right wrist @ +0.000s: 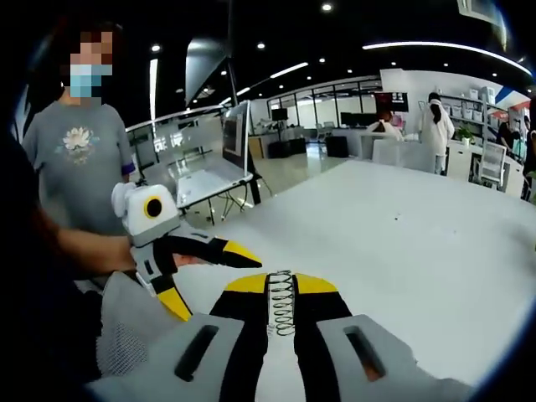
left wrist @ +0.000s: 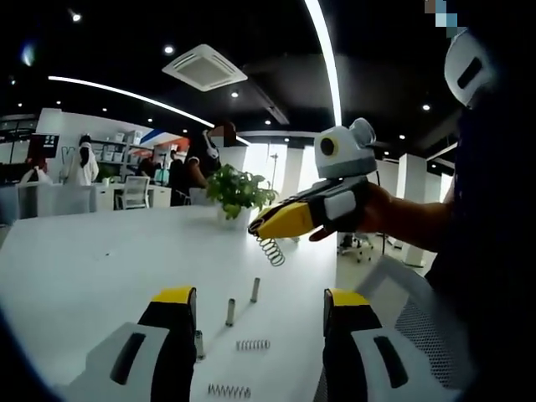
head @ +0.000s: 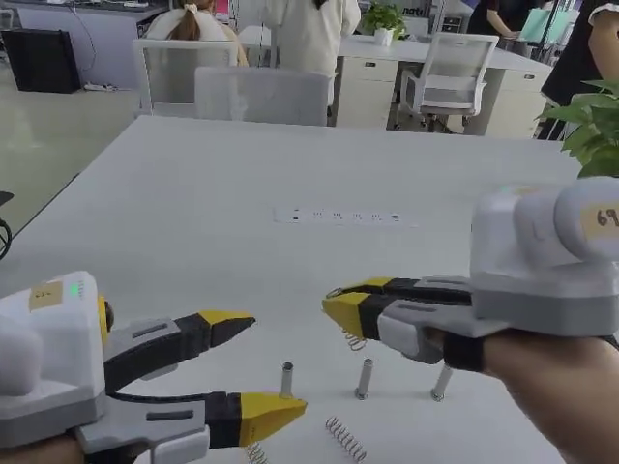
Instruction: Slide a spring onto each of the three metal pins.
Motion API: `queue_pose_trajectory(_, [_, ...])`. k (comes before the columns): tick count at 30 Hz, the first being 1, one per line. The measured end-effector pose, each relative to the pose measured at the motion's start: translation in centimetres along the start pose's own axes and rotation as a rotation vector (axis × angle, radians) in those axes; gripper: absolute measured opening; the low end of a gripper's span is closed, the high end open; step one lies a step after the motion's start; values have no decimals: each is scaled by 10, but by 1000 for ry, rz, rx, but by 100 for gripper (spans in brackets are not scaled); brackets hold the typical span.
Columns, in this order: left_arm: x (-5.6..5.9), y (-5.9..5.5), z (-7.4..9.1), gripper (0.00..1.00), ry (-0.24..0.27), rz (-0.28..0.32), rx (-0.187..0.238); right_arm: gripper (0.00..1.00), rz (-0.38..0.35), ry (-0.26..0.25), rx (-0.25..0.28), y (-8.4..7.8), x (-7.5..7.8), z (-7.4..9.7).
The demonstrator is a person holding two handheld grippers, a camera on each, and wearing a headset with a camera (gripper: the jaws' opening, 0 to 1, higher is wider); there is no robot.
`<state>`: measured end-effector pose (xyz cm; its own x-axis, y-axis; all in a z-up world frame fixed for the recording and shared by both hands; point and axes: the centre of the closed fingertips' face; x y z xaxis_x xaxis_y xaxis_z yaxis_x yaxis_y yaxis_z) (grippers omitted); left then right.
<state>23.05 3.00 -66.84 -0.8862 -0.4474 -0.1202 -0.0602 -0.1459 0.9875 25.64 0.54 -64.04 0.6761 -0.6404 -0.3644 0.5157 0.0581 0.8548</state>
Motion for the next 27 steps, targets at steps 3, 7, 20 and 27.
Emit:
queue_pose_trajectory(3, [0, 7, -2, 54, -4, 7, 19, 7, -2, 27, 17, 4, -8, -3])
queue_pose_trajectory(7, [3, 11, -7, 48, -20, 0, 19, 7, -10, 57, 42, 9, -17, -5])
queue_pose_trajectory(20, [4, 25, -19, 33, -54, 7, 51, 7, -66, 126, 76, 14, -33, -11])
queue_pose_trajectory(27, [2, 31, -19, 12, -63, 36, 76, 7, -71, 135, 93, 16, -37, -10])
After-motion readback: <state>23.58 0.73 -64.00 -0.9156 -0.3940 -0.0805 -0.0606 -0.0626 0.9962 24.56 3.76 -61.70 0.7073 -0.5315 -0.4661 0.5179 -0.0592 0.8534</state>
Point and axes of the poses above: the centre of the closed fingertips' face, and the gripper's own axes: z roughly backward along the fingers, x roughly to its right, y roughly out of its top, and after that the axes turned 15 degrees about -z, right-handed
